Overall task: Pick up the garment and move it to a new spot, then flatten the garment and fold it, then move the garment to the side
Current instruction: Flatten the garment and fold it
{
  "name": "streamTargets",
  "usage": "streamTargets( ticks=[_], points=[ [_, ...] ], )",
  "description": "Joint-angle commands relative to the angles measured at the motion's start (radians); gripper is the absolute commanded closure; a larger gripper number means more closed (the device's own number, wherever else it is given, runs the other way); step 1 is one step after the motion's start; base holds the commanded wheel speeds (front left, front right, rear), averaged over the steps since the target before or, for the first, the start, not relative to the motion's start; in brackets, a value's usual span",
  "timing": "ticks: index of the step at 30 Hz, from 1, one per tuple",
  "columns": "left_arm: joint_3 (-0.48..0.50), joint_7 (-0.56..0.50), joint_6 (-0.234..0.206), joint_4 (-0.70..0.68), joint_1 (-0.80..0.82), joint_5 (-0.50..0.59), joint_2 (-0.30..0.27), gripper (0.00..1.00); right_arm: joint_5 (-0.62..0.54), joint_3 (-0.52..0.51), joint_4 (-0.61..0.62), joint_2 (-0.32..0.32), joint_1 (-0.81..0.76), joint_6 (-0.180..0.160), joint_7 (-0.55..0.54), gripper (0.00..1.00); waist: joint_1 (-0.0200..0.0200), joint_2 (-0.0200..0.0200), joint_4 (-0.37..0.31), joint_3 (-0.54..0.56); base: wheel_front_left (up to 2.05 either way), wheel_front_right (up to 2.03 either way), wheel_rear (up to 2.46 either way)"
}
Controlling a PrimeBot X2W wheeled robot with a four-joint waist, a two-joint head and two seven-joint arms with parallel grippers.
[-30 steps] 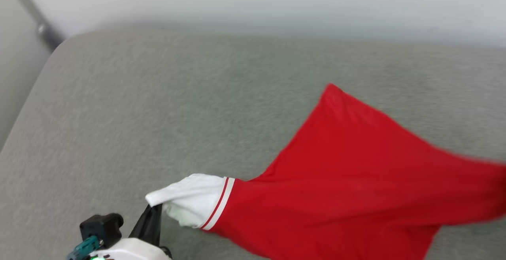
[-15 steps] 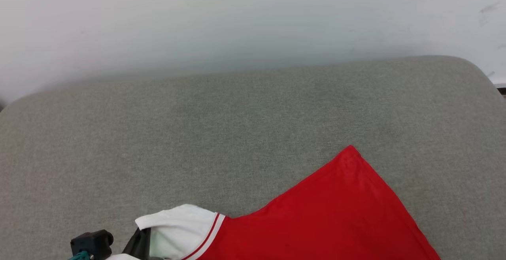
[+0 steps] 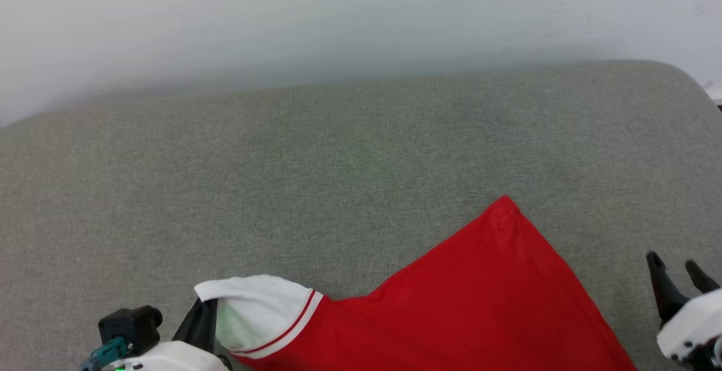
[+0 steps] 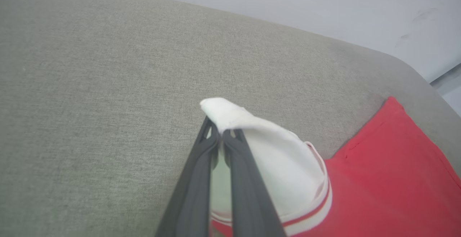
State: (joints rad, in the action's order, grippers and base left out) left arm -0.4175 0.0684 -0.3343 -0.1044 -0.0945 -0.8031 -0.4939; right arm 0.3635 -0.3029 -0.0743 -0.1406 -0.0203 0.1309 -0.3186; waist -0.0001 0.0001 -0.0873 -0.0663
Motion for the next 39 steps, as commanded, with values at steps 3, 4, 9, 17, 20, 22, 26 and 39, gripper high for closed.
streamTargets(
  ticks=[3,4,9,17,20,22,26,39],
  points=[
    [-0.011,-0.003,0.008,-0.032,0.056,0.024,-0.005,1.00,0.034,0.079,-0.038,-0.043,0.126,-0.001,-0.036,0.00,0.0001,-0.0001,0.037,-0.088,0.00,0.00,0.00],
    [-0.015,-0.005,0.013,-0.038,0.072,0.031,-0.005,1.00,0.047,0.102,-0.047,-0.058,0.161,-0.001,-0.070,0.00,0.0001,-0.0001,0.047,-0.107,0.00,0.00,0.00],
    [-0.038,-0.002,0.035,-0.058,0.154,0.059,0.011,1.00,0.088,0.190,-0.073,-0.130,0.315,-0.001,-0.339,0.00,0.0001,-0.0001,0.101,-0.188,0.00,0.00,0.00],
    [-0.067,0.017,0.061,-0.064,0.235,0.085,0.044,1.00,0.062,0.245,-0.085,-0.152,0.439,-0.001,-0.657,0.00,0.0001,-0.0001,0.164,-0.266,0.00,0.00,0.00],
    [-0.075,0.025,0.073,-0.058,0.260,0.090,0.055,1.00,0.046,0.252,-0.112,-0.152,0.466,-0.001,-0.705,0.00,0.0001,-0.0001,0.183,-0.298,0.00,0.00,0.00],
    [-0.079,0.030,0.079,-0.049,0.272,0.092,0.061,1.00,0.046,0.257,-0.152,-0.142,0.469,-0.001,-0.732,0.00,0.0001,-0.0001,0.191,-0.312,0.00,0.00,0.00],
    [-0.084,0.036,0.087,-0.027,0.281,0.089,0.071,1.00,0.066,0.292,-0.228,-0.110,0.433,0.000,-0.800,0.29,0.0001,-0.0001,0.200,-0.318,0.00,0.00,0.00],
    [-0.046,0.025,0.095,0.010,0.297,0.066,0.024,1.00,0.099,0.315,-0.148,-0.181,0.478,0.000,-0.733,1.00,0.0001,-0.0001,0.155,-0.190,0.00,0.00,0.00]
  ],
)
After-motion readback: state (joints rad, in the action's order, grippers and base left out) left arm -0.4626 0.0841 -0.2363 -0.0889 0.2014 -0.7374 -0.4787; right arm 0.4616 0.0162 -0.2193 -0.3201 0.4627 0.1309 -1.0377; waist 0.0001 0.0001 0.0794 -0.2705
